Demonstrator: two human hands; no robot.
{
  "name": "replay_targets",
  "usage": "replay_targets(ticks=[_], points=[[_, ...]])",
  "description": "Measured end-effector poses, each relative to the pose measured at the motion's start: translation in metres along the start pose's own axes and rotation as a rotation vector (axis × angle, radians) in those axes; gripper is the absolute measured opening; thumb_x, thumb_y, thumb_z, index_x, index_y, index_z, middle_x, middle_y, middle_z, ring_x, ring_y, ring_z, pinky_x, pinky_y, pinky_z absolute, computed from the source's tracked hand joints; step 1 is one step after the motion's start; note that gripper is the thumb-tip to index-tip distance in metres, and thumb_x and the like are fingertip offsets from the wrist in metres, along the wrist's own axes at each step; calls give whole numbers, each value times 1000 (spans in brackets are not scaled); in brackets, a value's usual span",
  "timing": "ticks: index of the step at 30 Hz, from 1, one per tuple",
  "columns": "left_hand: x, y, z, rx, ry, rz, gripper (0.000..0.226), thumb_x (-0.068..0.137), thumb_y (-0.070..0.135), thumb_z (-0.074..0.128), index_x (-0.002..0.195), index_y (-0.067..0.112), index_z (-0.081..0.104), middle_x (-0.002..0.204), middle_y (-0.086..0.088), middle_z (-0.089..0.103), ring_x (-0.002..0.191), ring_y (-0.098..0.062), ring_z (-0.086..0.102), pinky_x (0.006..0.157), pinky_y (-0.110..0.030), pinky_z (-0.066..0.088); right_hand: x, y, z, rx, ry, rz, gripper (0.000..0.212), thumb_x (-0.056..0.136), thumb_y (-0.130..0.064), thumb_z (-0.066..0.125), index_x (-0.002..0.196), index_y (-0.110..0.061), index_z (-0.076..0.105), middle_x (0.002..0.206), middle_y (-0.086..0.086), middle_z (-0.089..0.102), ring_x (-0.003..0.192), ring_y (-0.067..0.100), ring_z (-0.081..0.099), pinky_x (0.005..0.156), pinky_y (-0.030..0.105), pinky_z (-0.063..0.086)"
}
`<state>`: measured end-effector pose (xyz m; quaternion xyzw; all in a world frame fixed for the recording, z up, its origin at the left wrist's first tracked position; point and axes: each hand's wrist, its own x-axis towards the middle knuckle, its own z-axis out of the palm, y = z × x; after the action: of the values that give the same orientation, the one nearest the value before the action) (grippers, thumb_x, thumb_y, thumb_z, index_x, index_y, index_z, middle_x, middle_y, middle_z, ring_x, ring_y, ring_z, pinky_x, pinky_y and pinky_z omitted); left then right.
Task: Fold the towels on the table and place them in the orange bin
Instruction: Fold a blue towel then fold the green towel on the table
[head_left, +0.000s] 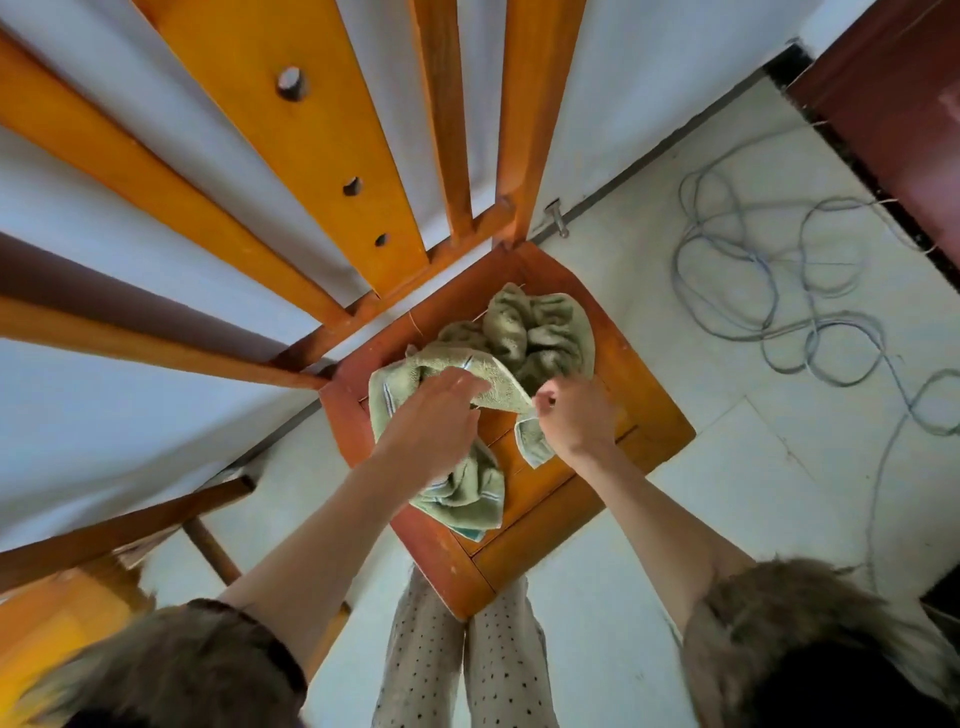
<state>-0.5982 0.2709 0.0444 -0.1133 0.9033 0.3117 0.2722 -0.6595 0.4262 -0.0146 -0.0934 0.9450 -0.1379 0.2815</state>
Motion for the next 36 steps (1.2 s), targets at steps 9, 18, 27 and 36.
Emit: replay_targets(ticks=[9, 18, 27, 36], points=[[18, 18, -8, 69, 31, 79, 44, 96, 8, 41, 139, 19, 39, 144, -1, 39, 135, -20, 32, 109, -37, 31, -12, -14, -17, -116, -66, -124, 42, 95, -33, 50, 132, -14, 46, 131, 4, 52, 126, 22, 44, 103, 42, 40], [19, -11, 15, 108, 45, 90, 66, 91, -3, 42, 148, 22, 18, 157, -1, 12, 144, -23, 11, 115, -44, 22, -16, 1, -8, 113, 22, -225, 17, 96, -20, 50, 104, -9, 60, 102, 4, 68, 91, 17, 64, 75, 31, 56], [-4, 26, -53, 54, 45, 231, 14, 90, 33, 56, 95, 21, 59, 99, 1, 62, 96, -19, 56, 81, -32, 44, -62, -34, -104, 267, 75, -345, 19, 97, -20, 49, 110, -9, 58, 111, 6, 63, 102, 15, 61, 68, 13, 51], [-101, 65, -135, -144, 133, 218, 10, 91, 33, 56, 87, 24, 54, 74, 11, 53, 75, -9, 51, 63, -20, 37, -138, -87, -212, 184, 113, -365, 16, 95, -16, 50, 108, -11, 58, 101, -1, 55, 95, 10, 56, 78, 17, 48]])
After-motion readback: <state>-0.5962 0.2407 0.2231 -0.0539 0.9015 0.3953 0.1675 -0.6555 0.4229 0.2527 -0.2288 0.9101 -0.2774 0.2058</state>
